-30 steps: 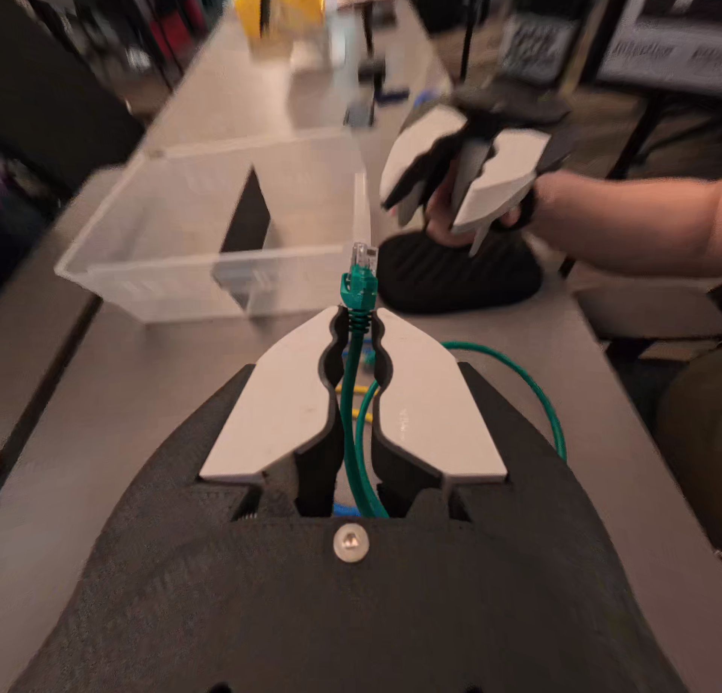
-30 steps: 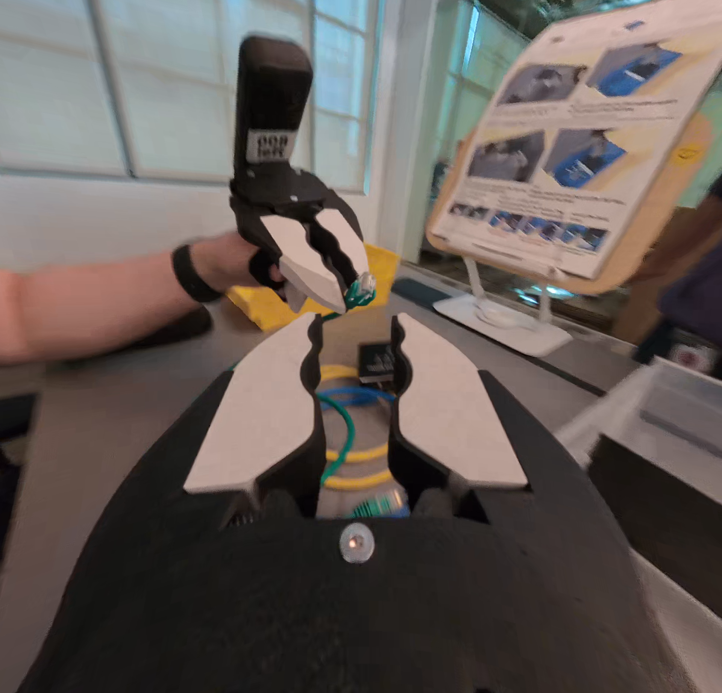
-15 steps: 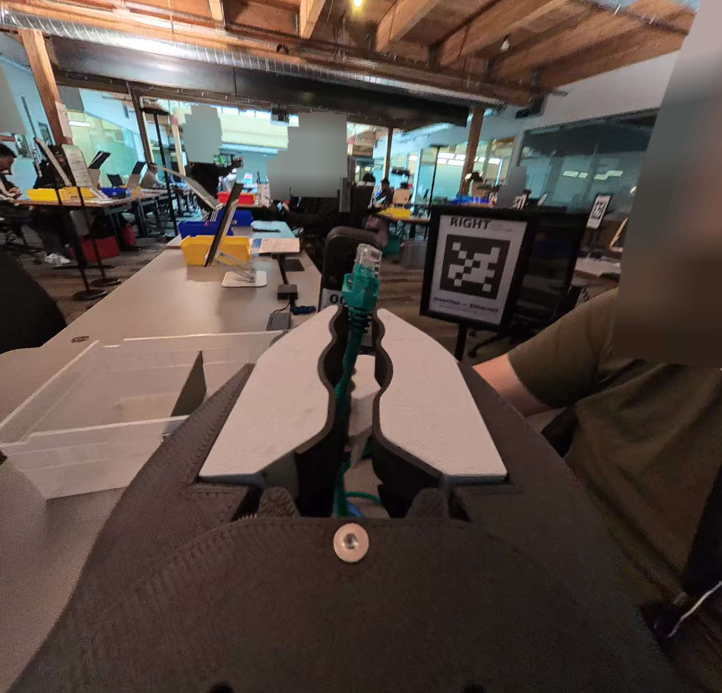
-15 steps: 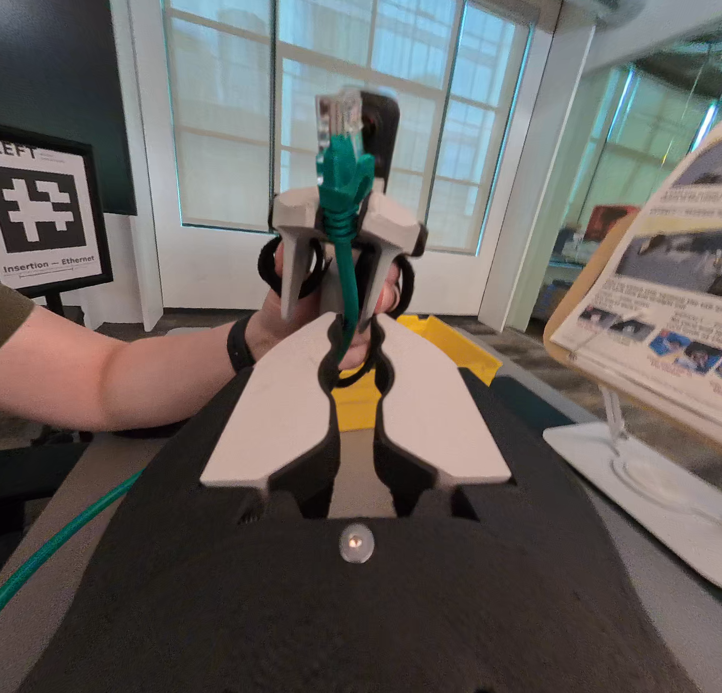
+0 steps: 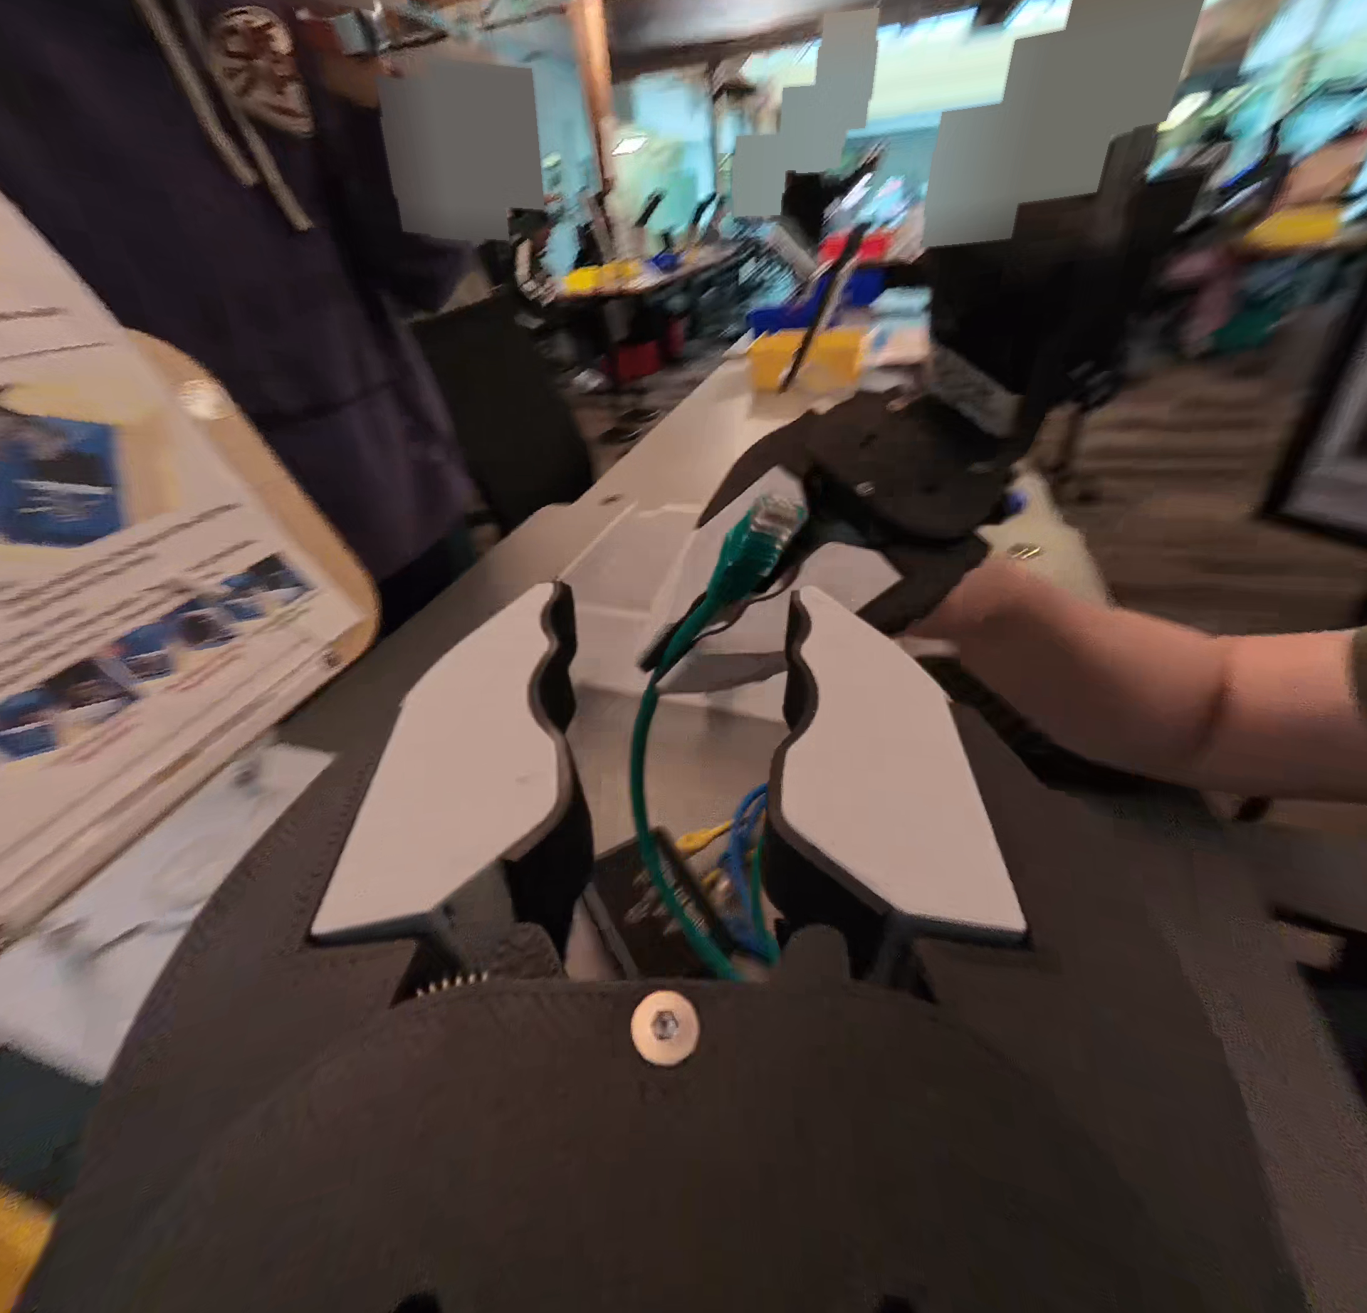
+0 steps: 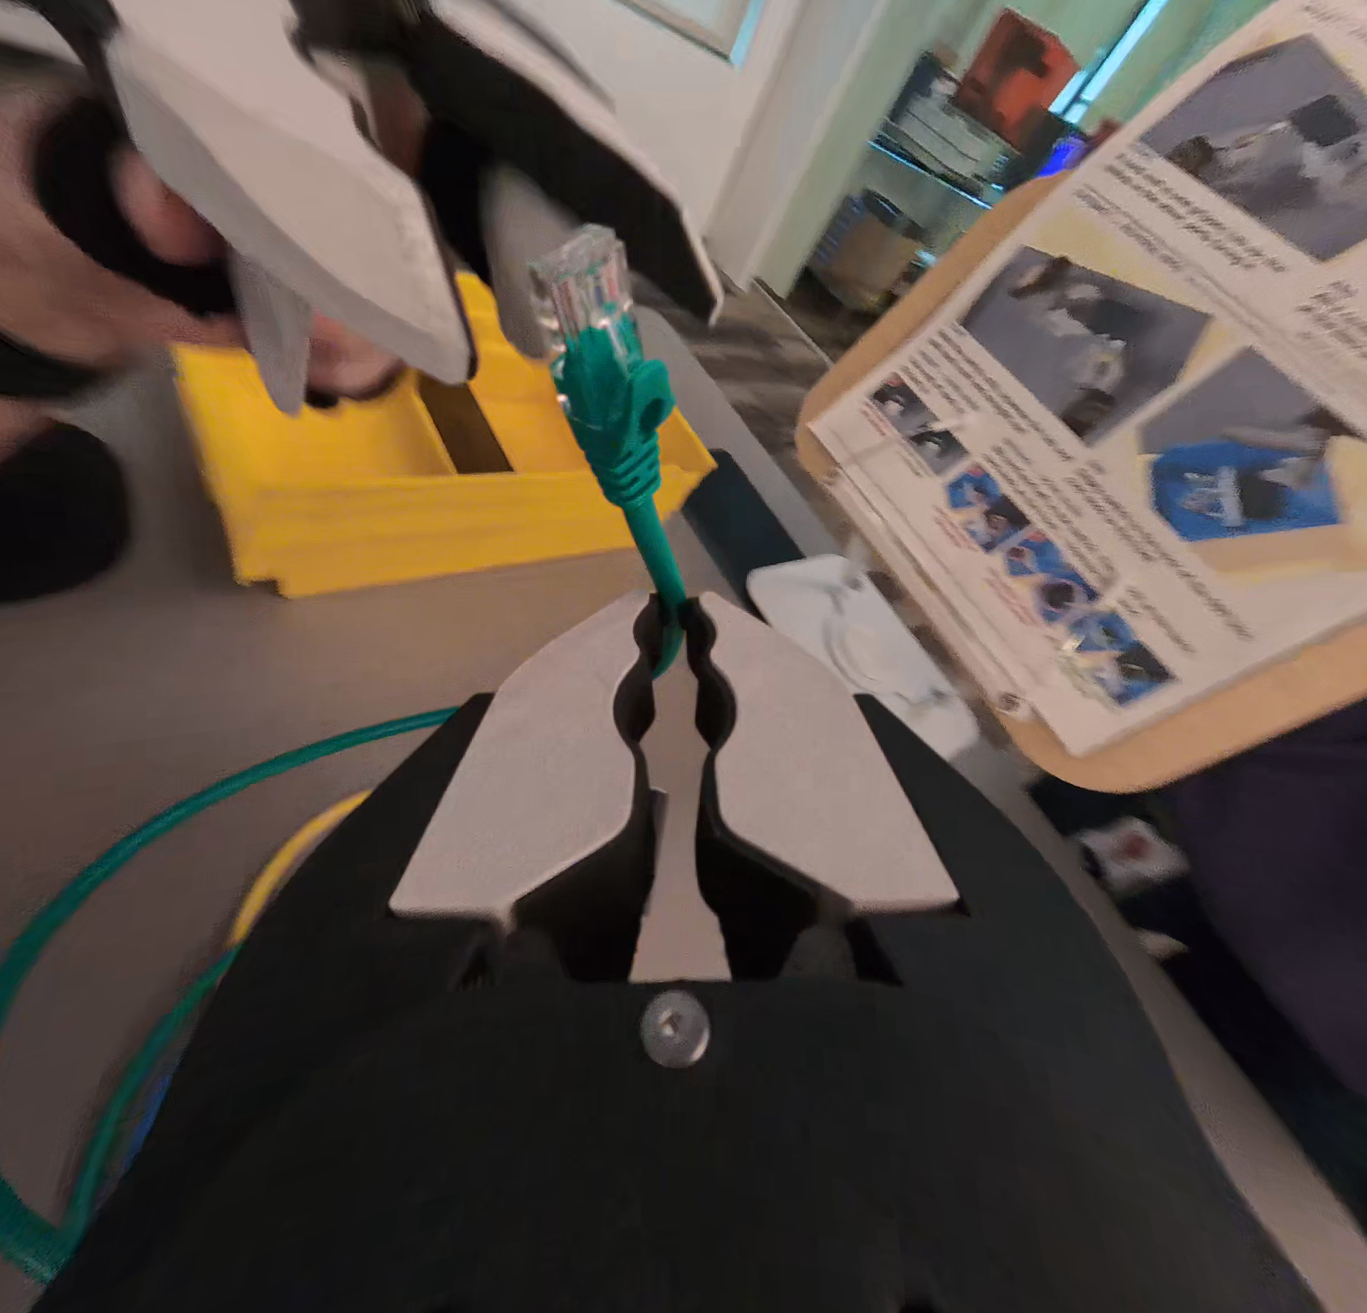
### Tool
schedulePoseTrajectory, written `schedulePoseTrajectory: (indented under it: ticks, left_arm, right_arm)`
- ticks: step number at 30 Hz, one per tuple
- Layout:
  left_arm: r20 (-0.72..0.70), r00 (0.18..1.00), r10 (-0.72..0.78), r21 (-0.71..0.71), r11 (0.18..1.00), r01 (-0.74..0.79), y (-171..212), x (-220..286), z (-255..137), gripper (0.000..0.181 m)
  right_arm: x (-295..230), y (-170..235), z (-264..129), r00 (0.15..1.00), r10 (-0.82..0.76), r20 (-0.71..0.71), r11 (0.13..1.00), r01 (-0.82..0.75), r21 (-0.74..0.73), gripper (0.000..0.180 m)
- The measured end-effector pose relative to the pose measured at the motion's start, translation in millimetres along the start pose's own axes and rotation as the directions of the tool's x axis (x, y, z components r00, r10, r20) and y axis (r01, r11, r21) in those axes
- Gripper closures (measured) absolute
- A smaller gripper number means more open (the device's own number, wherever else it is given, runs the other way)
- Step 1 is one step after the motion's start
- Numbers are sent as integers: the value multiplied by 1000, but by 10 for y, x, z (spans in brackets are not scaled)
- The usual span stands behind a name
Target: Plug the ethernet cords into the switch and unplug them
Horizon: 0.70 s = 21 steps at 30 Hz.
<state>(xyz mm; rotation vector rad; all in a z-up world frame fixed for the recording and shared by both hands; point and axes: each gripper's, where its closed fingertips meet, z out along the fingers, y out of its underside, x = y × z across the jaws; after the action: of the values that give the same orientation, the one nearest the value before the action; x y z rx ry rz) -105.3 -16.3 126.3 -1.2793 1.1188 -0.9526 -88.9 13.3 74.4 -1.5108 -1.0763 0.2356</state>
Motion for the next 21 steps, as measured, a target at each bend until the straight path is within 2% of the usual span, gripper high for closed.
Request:
schedulePoseTrajectory:
  ticks: [4, 8, 9, 10, 11, 15, 18, 21]
  left_arm:
    - [157, 975, 159, -120, 983, -141, 6, 27, 33, 128]
    - [179, 945, 274, -291, 932, -215, 226, 40, 100, 136]
    - [182, 940, 287, -292, 929, -227, 232, 37, 111, 140]
    - [156, 939, 307, -302, 920, -251, 261, 67, 116, 166]
    - [137, 936, 323, -319, 909, -268, 295, 84, 116, 168]
    - [145, 924, 355, -353, 891, -287, 342, 75, 130, 163]
    - [146, 917, 372, -372, 879, -298, 372, 52, 133, 168]
    - [116, 946, 304, -357, 901, -246, 354, 52, 74, 168]
  right_arm:
    - [-10, 21, 29, 987, -116, -111, 992, 109, -67, 174]
    - [11, 68, 40, 969, -183, -168, 979, 163, -123, 174]
    - [3, 72, 42, 966, -193, -170, 977, 172, -129, 174]
    - [2, 80, 42, 964, -203, -174, 974, 181, -138, 174]
    - [13, 94, 42, 959, -217, -183, 970, 190, -152, 174]
    - [4, 161, 84, 956, -234, -175, 963, 202, -180, 174]
    - [-7, 202, 120, 955, -247, -164, 959, 216, -185, 174]
    - [-75, 169, 131, 972, -214, -95, 974, 204, -100, 174]
